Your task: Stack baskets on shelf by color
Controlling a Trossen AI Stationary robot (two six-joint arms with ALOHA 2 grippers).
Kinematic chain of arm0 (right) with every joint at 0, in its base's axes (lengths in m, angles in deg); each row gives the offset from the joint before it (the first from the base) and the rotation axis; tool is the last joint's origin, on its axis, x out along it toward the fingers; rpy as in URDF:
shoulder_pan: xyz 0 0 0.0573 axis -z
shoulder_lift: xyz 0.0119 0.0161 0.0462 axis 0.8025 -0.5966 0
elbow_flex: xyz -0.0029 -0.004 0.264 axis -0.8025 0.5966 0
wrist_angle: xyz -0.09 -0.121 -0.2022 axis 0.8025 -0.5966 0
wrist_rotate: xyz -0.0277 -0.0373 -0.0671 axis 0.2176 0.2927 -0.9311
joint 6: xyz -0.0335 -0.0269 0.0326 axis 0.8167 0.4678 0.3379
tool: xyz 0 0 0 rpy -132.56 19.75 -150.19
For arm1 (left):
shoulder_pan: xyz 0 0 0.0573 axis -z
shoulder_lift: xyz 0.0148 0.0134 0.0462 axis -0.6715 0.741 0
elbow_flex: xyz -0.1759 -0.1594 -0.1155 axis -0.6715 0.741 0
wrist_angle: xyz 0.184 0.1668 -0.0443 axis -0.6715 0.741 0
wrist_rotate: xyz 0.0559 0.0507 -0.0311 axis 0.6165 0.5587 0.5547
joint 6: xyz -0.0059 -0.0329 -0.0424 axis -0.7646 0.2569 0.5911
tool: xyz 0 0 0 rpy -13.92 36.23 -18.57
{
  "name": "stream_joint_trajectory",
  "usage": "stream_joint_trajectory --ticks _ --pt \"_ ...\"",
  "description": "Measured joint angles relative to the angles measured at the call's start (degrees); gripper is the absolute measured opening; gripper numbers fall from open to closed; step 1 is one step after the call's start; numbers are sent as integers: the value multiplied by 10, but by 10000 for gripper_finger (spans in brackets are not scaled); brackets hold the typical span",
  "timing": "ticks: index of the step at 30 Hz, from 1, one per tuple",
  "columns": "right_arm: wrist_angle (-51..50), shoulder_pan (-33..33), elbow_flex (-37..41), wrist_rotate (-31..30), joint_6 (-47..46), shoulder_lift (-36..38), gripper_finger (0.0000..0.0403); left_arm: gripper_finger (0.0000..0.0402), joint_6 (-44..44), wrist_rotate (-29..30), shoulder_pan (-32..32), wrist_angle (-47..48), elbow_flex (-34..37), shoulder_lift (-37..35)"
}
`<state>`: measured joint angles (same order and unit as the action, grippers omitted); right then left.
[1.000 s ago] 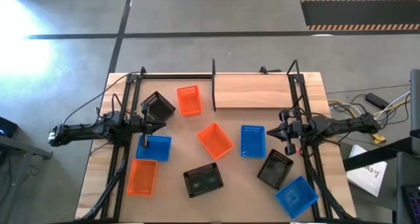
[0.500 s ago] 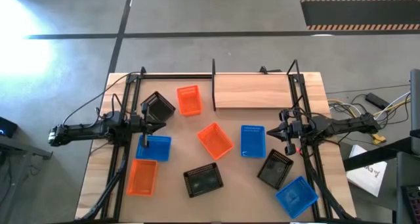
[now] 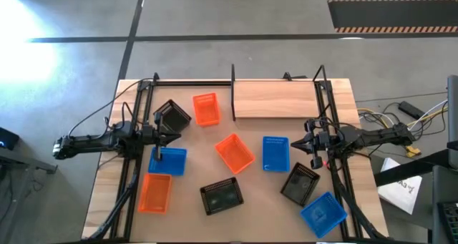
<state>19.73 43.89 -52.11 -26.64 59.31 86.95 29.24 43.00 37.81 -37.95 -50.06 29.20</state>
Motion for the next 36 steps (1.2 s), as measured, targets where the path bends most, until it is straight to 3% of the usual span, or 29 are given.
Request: stream_joint_trajectory --ticks 17,25,31,36 --pt "0 0 0 0 3 0 9 0 0 0 0 0 0 0" --pt "26 0 0 -1 96 0 9 0 0 0 0 0 0 0" --pt "74 0 0 -1 -61 0 9 0 0 0 0 0 0 0" --pt "115 0 0 -1 -43 0 9 0 0 0 0 0 0 0"
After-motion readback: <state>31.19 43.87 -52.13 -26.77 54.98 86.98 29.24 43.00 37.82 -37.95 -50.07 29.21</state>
